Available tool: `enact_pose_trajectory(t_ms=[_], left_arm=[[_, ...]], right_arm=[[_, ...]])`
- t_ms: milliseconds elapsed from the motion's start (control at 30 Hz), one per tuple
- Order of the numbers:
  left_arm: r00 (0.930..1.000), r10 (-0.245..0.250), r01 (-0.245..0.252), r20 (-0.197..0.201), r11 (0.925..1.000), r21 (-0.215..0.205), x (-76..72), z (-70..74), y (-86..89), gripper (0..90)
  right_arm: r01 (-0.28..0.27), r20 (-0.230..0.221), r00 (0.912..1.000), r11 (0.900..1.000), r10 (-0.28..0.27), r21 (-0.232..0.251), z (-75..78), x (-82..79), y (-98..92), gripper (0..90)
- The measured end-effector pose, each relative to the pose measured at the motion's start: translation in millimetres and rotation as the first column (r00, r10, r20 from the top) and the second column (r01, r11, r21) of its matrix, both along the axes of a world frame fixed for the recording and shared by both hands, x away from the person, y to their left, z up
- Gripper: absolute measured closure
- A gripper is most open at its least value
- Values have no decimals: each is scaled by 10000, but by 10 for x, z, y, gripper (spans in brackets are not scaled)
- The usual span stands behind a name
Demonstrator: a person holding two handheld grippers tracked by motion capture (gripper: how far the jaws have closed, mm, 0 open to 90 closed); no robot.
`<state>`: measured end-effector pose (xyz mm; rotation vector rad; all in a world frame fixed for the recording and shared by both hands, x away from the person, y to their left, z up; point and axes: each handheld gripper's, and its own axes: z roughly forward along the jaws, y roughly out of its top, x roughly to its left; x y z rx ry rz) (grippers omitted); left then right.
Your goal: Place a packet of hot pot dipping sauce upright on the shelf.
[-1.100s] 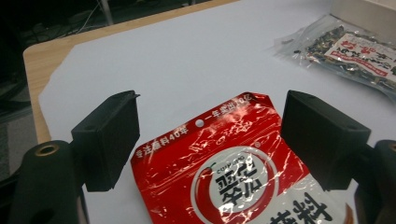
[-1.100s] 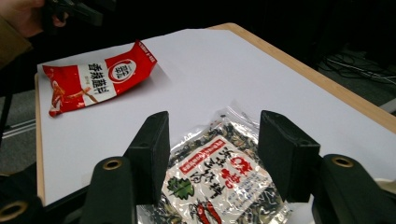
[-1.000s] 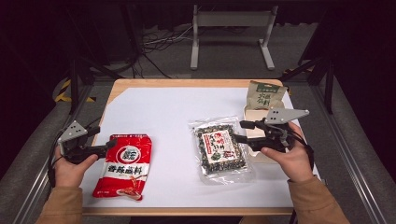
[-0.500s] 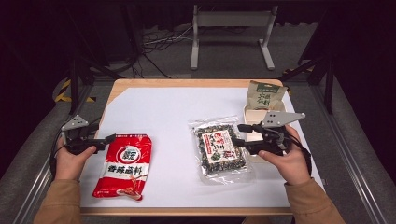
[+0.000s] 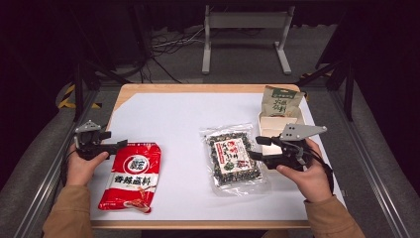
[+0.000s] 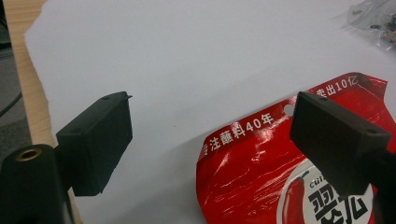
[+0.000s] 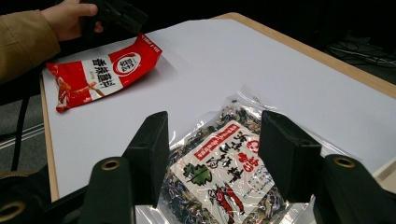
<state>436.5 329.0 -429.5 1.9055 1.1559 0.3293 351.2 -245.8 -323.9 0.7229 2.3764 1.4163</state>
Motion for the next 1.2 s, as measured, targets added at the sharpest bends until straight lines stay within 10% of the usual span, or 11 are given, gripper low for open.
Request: enact_pose_trajectory(t_ms=[633,1200], left_arm=[[9862,-975,990,-1337,9951,46,59,-216,-131,150],[9841,-1326,1419,-1183,9872,735,-44,-223,-184,366]], right_arm=[[45,1,10000,9999,-45,124,-24,5,14,431],[56,-114,9999,9998,-54,174,-46,26,10,422]])
